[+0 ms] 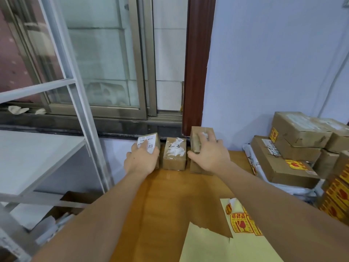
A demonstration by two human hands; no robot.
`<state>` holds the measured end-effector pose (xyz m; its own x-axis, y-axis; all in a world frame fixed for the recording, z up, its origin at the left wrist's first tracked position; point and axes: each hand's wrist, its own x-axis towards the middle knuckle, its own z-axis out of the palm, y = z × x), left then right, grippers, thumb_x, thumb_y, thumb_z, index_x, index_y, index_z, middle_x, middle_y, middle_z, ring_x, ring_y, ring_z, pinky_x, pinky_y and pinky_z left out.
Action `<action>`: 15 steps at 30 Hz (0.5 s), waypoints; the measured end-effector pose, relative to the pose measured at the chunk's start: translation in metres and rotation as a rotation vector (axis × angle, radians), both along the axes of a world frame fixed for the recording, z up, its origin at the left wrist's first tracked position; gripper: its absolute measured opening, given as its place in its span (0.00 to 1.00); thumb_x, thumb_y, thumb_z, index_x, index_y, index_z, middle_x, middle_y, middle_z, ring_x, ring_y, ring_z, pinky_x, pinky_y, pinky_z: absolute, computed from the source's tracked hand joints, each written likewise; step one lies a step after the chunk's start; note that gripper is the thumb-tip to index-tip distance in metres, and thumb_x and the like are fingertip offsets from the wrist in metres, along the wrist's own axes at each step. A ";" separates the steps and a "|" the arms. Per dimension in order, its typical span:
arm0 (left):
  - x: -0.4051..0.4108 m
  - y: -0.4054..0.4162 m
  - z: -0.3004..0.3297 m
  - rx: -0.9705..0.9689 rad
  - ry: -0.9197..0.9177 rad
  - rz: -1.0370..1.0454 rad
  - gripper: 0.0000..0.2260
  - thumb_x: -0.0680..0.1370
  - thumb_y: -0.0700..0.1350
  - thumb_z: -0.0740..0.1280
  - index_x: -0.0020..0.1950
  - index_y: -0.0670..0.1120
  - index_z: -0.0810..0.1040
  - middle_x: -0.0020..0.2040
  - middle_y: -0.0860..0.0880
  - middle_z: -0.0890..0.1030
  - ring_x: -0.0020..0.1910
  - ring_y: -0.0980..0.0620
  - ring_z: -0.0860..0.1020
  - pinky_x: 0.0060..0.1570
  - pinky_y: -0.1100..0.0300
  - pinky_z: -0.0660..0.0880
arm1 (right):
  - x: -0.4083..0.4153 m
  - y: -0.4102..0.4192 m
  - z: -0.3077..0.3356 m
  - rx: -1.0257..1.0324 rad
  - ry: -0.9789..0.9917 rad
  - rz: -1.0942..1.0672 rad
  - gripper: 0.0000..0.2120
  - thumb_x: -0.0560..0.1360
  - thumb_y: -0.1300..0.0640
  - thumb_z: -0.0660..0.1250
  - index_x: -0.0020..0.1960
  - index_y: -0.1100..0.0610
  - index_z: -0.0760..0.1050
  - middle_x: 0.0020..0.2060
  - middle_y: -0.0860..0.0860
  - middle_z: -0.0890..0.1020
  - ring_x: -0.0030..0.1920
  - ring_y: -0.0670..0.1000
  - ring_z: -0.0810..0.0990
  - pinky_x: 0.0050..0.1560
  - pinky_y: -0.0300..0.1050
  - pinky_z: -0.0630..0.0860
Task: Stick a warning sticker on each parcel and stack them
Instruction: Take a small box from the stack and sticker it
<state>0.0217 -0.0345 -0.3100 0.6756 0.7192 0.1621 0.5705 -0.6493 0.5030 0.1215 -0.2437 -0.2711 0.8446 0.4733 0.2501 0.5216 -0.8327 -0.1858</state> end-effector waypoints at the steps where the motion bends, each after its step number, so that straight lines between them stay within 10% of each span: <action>1: -0.007 -0.002 0.000 0.009 -0.026 -0.006 0.30 0.81 0.66 0.54 0.81 0.56 0.62 0.80 0.47 0.64 0.71 0.40 0.69 0.66 0.45 0.72 | -0.005 -0.002 0.003 0.022 -0.015 0.014 0.38 0.75 0.32 0.60 0.78 0.48 0.56 0.77 0.53 0.59 0.64 0.61 0.70 0.56 0.53 0.74; 15: -0.150 -0.090 0.032 0.117 -0.196 -0.105 0.29 0.82 0.65 0.57 0.81 0.56 0.62 0.81 0.50 0.61 0.75 0.44 0.66 0.69 0.45 0.69 | -0.154 -0.061 0.001 0.020 0.035 0.107 0.41 0.73 0.29 0.60 0.80 0.43 0.52 0.80 0.48 0.52 0.72 0.59 0.65 0.63 0.55 0.75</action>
<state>-0.1282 -0.1245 -0.2784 0.6932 0.6153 0.3753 0.3956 -0.7601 0.5155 -0.0323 -0.3052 -0.2706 0.7982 0.5562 0.2313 0.5999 -0.7688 -0.2215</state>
